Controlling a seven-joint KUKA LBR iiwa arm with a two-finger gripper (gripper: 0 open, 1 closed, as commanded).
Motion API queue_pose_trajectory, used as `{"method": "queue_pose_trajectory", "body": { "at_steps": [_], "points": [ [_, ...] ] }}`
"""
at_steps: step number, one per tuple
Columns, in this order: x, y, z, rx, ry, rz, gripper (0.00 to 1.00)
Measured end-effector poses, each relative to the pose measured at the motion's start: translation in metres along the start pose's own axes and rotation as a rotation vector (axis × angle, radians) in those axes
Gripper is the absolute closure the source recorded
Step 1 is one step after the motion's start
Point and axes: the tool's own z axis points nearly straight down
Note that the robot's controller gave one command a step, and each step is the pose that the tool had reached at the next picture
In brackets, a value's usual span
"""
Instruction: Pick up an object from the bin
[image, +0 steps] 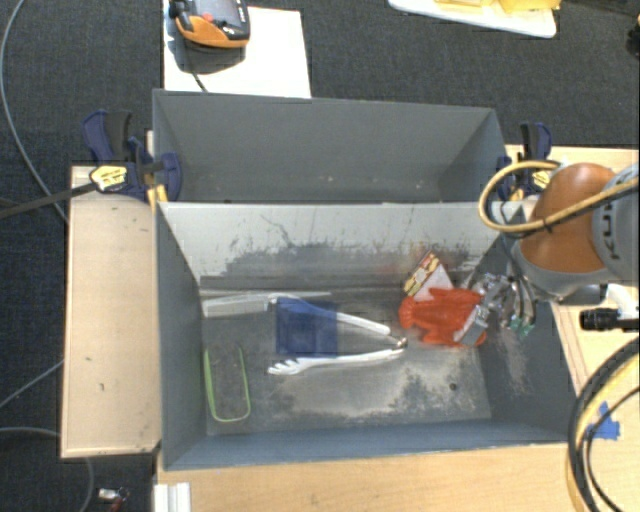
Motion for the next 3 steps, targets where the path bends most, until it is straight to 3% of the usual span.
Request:
{"method": "queue_pose_trajectory", "body": {
  "at_steps": [1, 2, 3],
  "points": [
    [-0.001, 0.005, -0.003, 0.000, 0.005, 0.290, 1.00],
    [-0.004, 0.006, -0.054, 0.002, -0.002, 0.386, 1.00],
    [-0.003, 0.004, -0.078, -0.001, 0.000, 0.117, 1.00]
  ]
}}
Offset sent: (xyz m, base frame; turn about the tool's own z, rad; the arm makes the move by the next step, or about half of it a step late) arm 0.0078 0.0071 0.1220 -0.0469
